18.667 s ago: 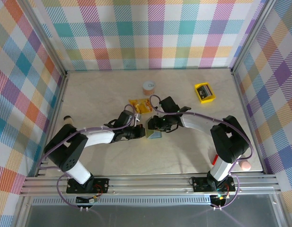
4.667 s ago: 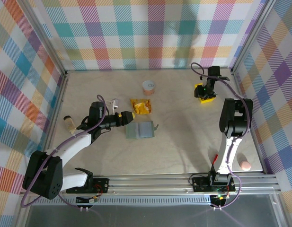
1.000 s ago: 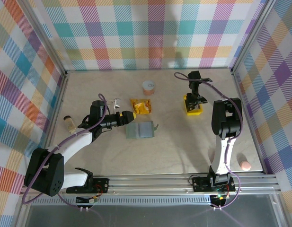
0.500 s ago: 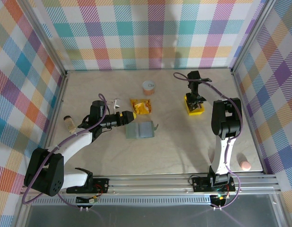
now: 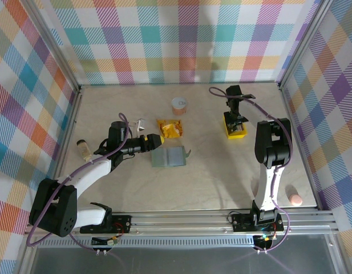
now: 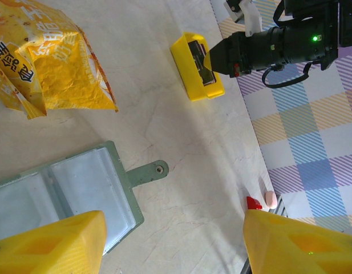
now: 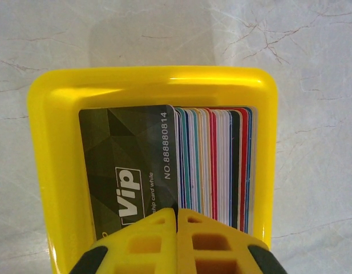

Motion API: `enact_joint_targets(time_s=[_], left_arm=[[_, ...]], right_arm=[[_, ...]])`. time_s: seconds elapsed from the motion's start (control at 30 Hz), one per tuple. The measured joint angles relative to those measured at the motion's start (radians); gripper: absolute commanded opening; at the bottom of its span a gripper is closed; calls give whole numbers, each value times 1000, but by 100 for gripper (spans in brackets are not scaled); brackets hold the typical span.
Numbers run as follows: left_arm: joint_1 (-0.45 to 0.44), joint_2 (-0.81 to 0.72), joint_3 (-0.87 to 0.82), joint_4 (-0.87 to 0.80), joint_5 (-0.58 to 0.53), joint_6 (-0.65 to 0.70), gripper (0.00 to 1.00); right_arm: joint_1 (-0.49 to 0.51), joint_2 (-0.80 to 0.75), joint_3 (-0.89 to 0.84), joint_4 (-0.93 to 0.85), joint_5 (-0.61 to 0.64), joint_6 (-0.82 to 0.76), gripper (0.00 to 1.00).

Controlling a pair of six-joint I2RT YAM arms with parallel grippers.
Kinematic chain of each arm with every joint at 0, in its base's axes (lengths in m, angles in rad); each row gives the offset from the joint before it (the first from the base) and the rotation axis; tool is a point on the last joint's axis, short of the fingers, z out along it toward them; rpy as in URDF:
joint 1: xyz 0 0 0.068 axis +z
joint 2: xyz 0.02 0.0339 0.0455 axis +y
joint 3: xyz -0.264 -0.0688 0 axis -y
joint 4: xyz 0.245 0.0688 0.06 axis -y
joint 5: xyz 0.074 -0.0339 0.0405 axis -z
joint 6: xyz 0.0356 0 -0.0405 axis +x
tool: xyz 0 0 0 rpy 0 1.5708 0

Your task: Put the credit cards into the card holder

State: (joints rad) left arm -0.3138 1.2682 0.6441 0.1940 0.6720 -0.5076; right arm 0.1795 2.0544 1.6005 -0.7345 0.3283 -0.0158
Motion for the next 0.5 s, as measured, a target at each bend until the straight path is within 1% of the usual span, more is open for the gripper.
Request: enact_joint_targets(time_s=[0.2,0.5], left_arm=[[0,0,0,0,0,0,64],[0,-7,0,-1,0,0,64]], right_arm=[[0,-32,-6,5,-53,6,0],[2,-167,-68,12,-139,57,0]])
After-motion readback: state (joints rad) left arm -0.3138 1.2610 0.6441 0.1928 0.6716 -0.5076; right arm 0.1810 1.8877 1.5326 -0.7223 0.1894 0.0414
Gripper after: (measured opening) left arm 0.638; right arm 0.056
